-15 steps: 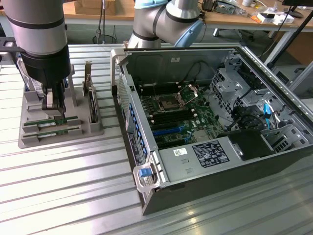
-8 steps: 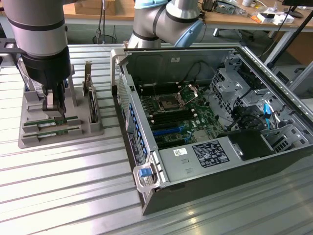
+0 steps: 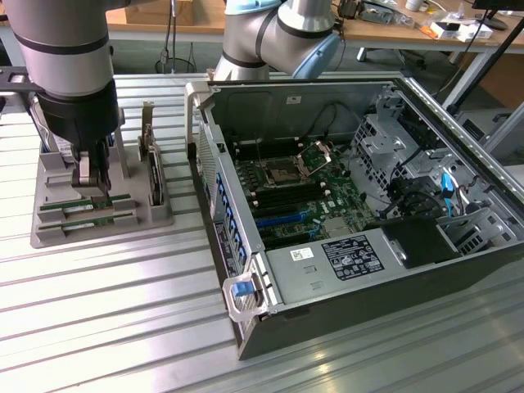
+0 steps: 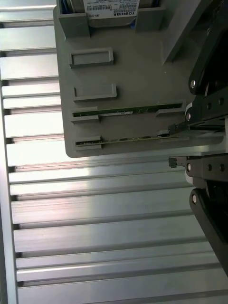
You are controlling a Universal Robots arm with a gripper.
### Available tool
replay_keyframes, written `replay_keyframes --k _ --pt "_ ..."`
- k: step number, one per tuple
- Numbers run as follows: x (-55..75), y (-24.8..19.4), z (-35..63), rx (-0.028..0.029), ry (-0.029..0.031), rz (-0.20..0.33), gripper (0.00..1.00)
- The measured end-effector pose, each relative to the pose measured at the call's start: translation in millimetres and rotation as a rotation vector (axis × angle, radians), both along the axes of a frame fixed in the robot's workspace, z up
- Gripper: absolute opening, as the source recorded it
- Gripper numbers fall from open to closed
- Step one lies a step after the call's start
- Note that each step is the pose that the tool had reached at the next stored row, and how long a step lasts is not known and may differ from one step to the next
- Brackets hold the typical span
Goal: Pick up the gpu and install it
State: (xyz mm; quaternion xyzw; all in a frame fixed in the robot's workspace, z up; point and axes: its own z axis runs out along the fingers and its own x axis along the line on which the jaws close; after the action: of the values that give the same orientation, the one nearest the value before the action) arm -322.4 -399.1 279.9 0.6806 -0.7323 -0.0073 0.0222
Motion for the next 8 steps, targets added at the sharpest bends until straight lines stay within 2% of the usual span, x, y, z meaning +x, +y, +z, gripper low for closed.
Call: replay_keyframes --k 8 --pt "0.0 0.0 -2.2 0.0000 0.0001 0.000 0.31"
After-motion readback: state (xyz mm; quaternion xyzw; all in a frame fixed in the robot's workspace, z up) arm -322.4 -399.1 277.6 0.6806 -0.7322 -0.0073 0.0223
